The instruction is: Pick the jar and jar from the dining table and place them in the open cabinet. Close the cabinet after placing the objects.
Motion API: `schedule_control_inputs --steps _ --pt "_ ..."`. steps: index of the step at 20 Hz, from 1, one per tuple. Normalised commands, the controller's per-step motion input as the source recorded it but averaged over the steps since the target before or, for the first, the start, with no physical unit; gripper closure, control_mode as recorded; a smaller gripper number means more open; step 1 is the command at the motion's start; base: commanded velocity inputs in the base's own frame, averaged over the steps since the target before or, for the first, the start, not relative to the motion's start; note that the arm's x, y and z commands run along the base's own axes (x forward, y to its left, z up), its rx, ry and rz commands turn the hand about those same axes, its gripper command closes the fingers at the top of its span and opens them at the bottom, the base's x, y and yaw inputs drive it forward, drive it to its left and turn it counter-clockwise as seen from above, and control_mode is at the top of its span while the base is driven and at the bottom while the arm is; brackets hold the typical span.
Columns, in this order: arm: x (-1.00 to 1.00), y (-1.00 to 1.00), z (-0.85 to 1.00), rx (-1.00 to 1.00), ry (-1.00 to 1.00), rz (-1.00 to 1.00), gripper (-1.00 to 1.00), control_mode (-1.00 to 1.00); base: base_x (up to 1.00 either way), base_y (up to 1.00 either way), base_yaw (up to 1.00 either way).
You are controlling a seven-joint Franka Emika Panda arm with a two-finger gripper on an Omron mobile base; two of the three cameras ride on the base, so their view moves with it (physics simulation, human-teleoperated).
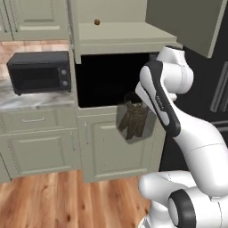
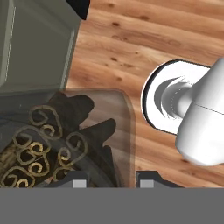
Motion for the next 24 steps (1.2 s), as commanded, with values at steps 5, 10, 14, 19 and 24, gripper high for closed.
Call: schedule_control_inputs --steps 5,10,14,19,24 --pt "0.00 0.00 0.00 0.00 0.00 0.00 1.00 1.00 0.45 0.00 -0.08" --pt "0.00 0.00 0.00 0.00 0.00 0.00 1.00 1.00 0.44 0.00 -0.03" --pt "0.00 0.00 0.00 0.00 0.00 0.00 1.00 1.00 0.37 0.01 0.00" --pt "0.00 0.00 0.00 0.00 0.00 0.00 1.00 1.00 0.39 0.02 0.00" --pt "0.00 0.00 0.00 0.00 0.00 0.00 1.00 1.00 0.53 0.03 0.00"
